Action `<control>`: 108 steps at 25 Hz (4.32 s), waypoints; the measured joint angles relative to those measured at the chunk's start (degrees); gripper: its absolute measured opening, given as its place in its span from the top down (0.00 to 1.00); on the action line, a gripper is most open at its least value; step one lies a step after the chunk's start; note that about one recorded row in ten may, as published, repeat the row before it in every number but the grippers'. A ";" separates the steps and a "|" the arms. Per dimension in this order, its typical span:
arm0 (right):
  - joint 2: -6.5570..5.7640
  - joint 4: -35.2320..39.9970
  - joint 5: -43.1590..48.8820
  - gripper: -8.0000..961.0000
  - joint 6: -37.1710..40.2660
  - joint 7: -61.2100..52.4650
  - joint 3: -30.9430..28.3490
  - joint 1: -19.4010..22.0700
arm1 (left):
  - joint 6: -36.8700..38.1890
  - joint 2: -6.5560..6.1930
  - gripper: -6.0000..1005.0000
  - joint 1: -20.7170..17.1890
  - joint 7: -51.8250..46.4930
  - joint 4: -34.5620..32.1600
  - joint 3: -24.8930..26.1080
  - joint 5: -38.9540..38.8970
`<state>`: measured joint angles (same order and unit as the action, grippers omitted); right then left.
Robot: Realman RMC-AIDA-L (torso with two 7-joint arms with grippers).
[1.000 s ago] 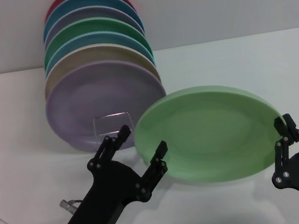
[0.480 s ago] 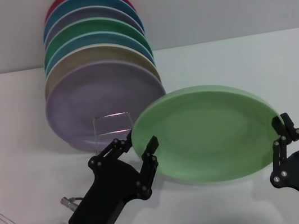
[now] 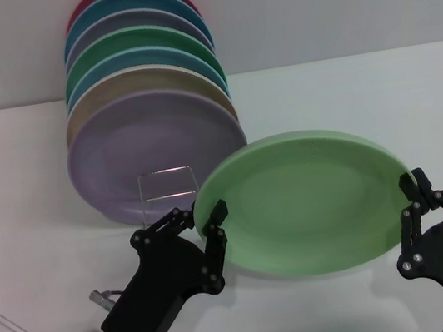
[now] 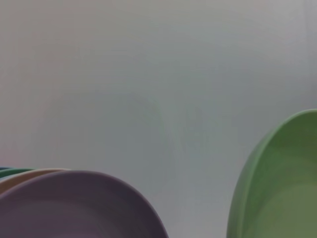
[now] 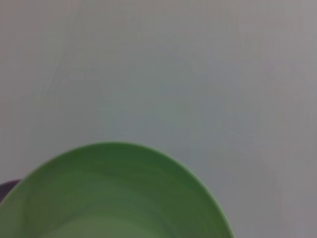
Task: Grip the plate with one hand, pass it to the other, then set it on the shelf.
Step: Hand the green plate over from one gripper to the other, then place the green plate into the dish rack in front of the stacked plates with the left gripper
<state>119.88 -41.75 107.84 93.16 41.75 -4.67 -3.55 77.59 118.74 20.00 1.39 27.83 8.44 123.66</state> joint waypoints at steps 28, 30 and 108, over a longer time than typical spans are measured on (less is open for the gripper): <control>-0.18 0.00 0.00 0.97 2.19 -0.05 0.09 0.99 | -0.08 0.18 0.89 0.28 0.28 -0.24 0.01 -0.32; -0.18 0.00 0.00 0.97 2.20 -0.04 0.11 1.00 | -0.22 0.18 0.90 0.30 0.28 -0.23 0.06 -0.35; -0.44 8.79 -3.60 0.65 9.31 -6.32 9.94 -2.69 | 10.76 -0.19 0.93 -2.75 -2.60 -9.28 18.05 0.01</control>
<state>119.44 -32.95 104.24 102.48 35.43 5.27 -6.24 88.35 118.55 17.25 -1.20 18.56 26.49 123.67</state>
